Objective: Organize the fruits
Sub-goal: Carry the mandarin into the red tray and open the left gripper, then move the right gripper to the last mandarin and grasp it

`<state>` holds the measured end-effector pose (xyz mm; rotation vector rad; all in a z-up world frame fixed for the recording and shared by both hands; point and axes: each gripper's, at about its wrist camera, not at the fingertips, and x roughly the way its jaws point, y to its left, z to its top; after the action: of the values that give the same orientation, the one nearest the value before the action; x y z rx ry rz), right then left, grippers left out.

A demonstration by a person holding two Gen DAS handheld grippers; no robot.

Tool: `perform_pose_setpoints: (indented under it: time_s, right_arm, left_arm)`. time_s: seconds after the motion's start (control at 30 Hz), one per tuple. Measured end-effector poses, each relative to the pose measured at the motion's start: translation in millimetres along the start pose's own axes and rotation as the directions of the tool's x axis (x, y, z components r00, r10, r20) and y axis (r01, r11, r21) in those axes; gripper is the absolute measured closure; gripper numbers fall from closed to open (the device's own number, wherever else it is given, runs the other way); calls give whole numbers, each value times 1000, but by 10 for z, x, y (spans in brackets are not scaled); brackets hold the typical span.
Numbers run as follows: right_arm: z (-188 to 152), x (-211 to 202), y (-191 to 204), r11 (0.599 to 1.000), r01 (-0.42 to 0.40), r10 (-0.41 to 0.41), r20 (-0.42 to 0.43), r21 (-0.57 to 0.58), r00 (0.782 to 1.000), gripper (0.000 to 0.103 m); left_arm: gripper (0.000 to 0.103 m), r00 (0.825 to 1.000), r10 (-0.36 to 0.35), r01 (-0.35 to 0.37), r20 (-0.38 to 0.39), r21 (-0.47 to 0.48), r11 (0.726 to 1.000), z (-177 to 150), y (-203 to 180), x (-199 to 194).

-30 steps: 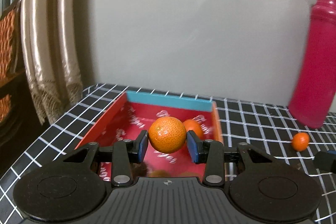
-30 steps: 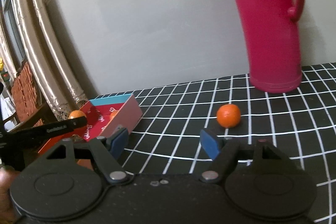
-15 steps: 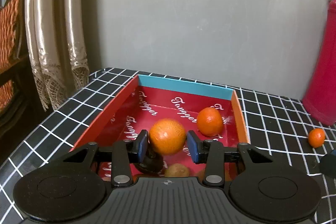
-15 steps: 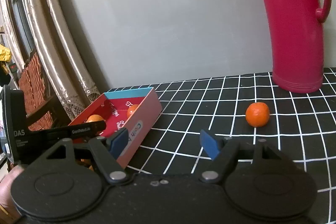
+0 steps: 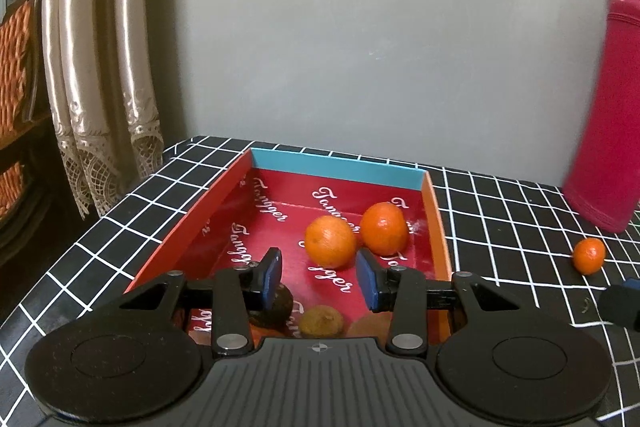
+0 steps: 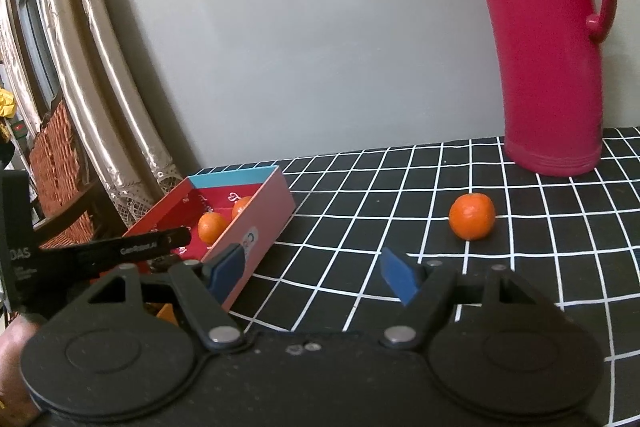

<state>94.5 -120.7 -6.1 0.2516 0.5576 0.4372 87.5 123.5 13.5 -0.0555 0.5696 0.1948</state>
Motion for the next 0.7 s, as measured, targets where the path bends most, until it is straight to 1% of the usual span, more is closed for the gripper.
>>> perform_pose_setpoints:
  time_s: [0.03, 0.07, 0.13, 0.2, 0.27, 0.3, 0.33, 0.5, 0.7]
  right_arm:
    - [2, -8, -8, 1000, 1, -1, 0, 1, 1000, 28]
    - [1, -20, -13, 1000, 3, -3, 1, 2, 1000, 28]
    - [-2, -48, -32, 1000, 11, -11, 3, 0, 1000, 28]
    - [-6, -87, -69, 1000, 18, -18, 3, 3, 1000, 27]
    - [-18, -131, -118, 999, 32, -32, 4, 6, 999, 25]
    - [-22, -152, -145, 999, 38, -39, 3, 7, 999, 24]
    - [-28, -177, -178, 999, 45, -45, 3, 9, 999, 23]
    - [-57, -295, -332, 997, 80, -80, 2, 16, 997, 20]
    - [-84, -429, -530, 990, 139, -139, 9, 25, 990, 20]
  left_arm:
    - [57, 1000, -2, 2, 1, 1, 1000, -1, -10, -25]
    - [48, 1000, -1, 1, 2, 1, 1000, -3, -20, -54]
    - [38, 1000, 9, -10, 19, 7, 1000, -13, -45, -128]
    - [34, 1000, 7, -7, 31, 13, 1000, -18, -78, -192]
    - [23, 999, -1, 1, 37, 15, 1000, -27, -117, -259]
    - [20, 999, -2, 2, 39, 16, 1000, -33, -138, -281]
    - [18, 999, -4, 3, 43, 19, 1000, -46, -161, -309]
    - [17, 998, -26, 24, 49, 42, 999, -118, -309, -422]
    - [16, 996, -69, 64, 52, 83, 995, -225, -580, -555]
